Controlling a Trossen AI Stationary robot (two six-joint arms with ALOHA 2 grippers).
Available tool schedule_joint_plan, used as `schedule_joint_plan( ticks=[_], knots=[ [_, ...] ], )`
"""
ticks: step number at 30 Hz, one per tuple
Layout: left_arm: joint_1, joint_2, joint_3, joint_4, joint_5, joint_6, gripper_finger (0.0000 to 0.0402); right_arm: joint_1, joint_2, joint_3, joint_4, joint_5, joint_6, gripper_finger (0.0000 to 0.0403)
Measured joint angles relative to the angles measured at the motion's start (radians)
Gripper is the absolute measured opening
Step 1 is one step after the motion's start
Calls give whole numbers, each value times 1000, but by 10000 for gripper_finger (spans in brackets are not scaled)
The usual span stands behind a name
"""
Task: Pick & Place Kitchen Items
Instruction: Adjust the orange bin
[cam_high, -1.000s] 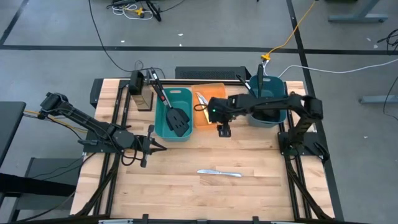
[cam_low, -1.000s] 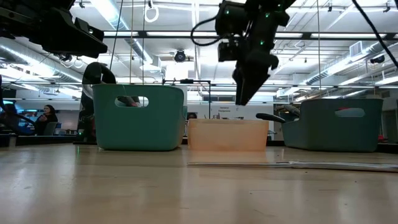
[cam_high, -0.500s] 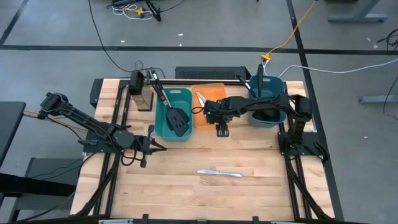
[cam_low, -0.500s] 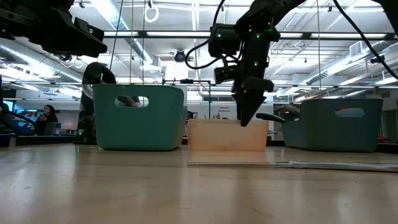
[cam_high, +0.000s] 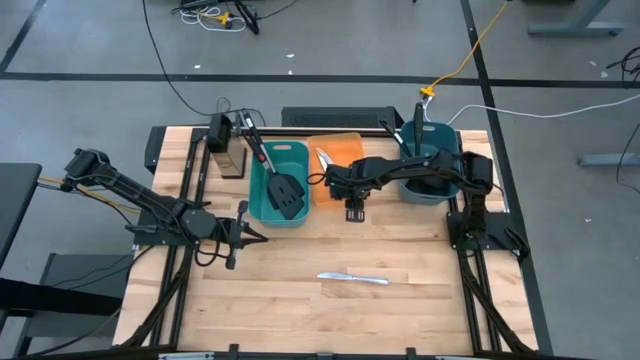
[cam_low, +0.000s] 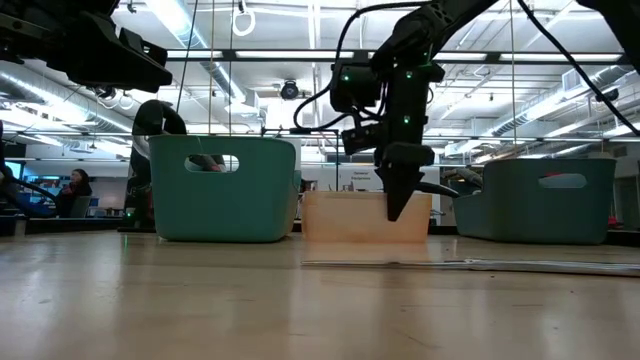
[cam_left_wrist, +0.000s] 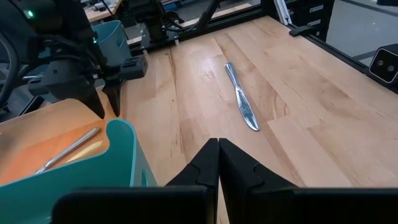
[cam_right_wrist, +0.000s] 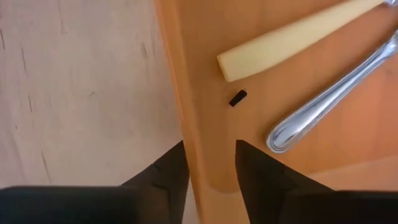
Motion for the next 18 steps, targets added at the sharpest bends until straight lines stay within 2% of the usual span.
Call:
schedule_joint_plan(
  ticks=[18],
  knots=[
    [0, 0, 0, 0, 0, 0, 16, 0, 2, 0, -50, -71, 95, 54]
  ],
)
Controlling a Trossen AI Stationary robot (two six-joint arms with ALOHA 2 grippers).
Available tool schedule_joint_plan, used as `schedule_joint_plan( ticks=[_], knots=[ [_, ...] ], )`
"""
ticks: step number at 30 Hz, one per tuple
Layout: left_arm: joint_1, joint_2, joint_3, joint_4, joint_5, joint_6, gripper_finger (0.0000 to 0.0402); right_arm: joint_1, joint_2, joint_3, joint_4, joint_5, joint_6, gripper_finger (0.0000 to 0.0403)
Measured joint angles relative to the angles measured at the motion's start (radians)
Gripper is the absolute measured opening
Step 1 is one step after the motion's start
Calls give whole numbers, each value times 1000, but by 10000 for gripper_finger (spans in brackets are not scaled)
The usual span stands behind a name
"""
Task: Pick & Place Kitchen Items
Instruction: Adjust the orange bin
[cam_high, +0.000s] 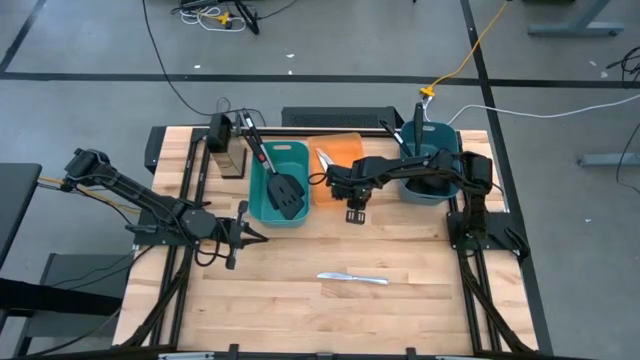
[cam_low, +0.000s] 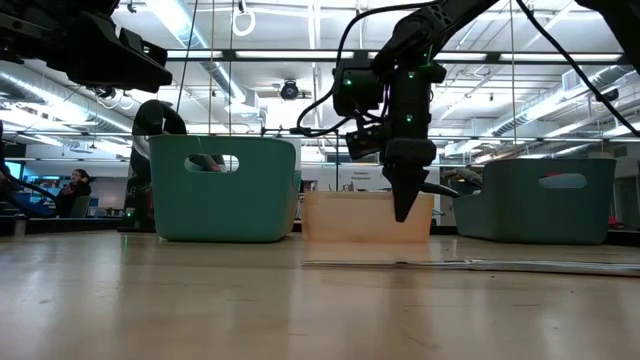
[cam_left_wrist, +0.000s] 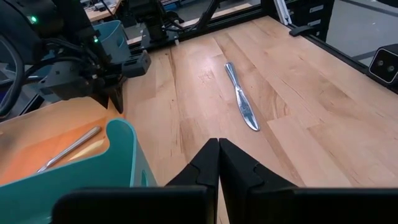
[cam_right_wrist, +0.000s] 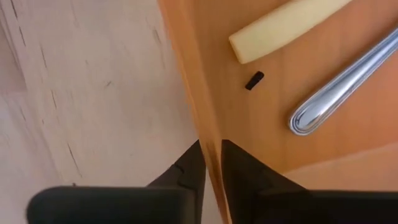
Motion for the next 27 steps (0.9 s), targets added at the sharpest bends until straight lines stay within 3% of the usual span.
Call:
schedule_joint_plan(
  ticks=[27],
  knots=[
    [0, 0, 0, 0, 0, -6, 16, 7, -2, -1, -69, -50, 203, 41]
  ],
)
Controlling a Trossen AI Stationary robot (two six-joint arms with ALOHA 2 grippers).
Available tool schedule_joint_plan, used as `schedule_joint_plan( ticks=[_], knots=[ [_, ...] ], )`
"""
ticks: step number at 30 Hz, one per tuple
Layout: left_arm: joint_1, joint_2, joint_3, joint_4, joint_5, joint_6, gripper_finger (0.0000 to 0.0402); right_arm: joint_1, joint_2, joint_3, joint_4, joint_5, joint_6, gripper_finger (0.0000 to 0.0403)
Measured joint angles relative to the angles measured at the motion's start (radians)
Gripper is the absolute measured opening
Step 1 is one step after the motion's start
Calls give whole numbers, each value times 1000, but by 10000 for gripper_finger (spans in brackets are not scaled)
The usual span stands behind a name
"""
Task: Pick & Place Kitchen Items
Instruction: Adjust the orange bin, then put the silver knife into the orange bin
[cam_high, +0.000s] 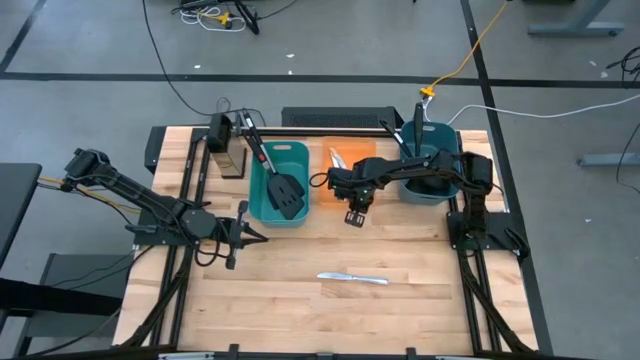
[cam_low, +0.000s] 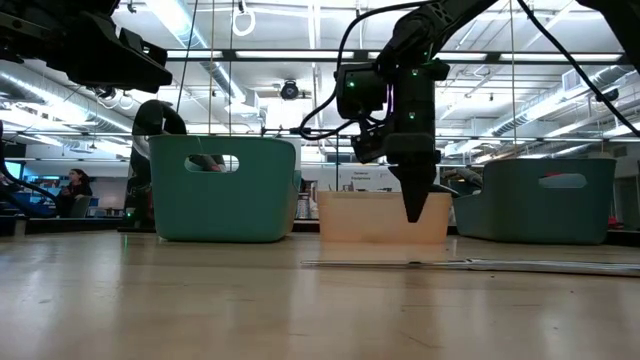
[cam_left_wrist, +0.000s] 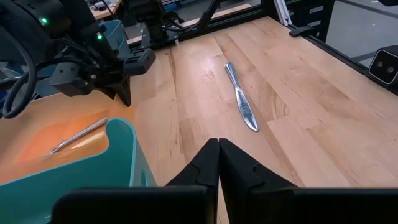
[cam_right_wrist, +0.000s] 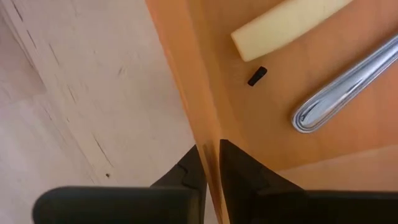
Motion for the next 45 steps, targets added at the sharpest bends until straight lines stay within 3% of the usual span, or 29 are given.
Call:
schedule_joint_plan(
  ticks=[22, 34, 41, 45],
  knots=[
    [0, 0, 0, 0, 0, 2, 16, 2, 0, 0, -30, -6, -93, 46],
    [0, 0, 0, 1, 0, 2, 16, 8, -24, 0, -23, -15, -92, 149],
    [0, 0, 0, 1, 0, 2, 16, 14, -131, 0, 7, 85, -78, 188],
    [0, 0, 0, 1, 0, 2, 16, 65, -230, 0, 36, 231, -40, 191]
  ],
)
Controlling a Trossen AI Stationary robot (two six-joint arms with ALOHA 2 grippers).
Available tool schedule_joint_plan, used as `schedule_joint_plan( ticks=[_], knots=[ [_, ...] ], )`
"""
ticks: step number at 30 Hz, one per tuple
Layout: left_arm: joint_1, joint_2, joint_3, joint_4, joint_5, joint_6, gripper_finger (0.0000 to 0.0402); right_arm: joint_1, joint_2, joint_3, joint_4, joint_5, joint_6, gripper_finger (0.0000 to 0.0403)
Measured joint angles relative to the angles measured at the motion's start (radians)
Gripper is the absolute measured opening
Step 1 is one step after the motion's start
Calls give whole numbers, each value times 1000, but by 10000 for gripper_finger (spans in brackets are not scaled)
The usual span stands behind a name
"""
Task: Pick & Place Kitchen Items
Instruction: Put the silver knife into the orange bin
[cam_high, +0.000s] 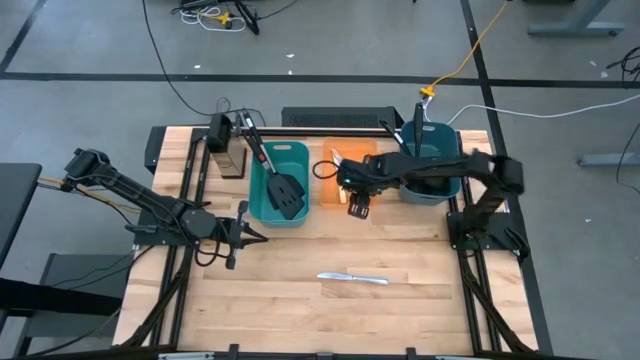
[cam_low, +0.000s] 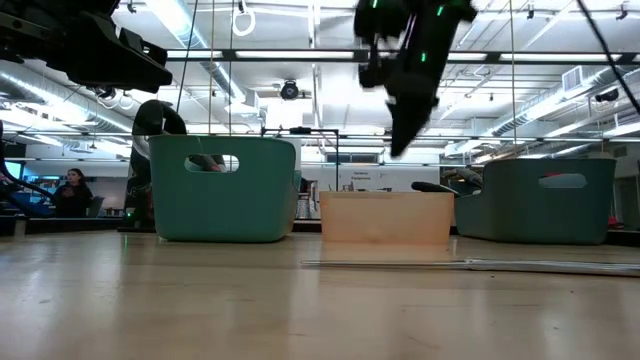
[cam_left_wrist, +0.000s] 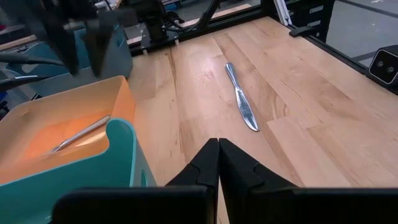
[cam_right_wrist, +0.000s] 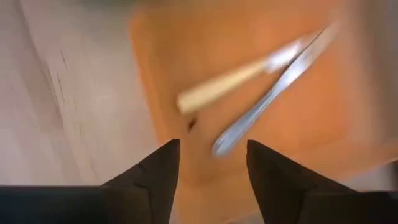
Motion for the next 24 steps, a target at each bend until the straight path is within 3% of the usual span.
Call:
schedule_joint_plan(
  ticks=[3, 9, 13, 18, 24],
  knots=[
    [0, 0, 0, 0, 0, 0, 16, 100, -72, 0, 71, 123, 12, 182],
    [0, 0, 0, 8, 0, -2, 15, 337, -128, 0, 180, 128, 165, 118],
    [0, 0, 0, 9, 0, 4, 12, 479, -109, 0, 163, 202, 265, 60],
    [0, 0, 0, 9, 0, -3, 9, 549, -107, 0, 169, 233, 323, 7],
    [0, 0, 0, 9, 1, -24, 13, 561, -107, 0, 165, 234, 336, 16]
  ],
)
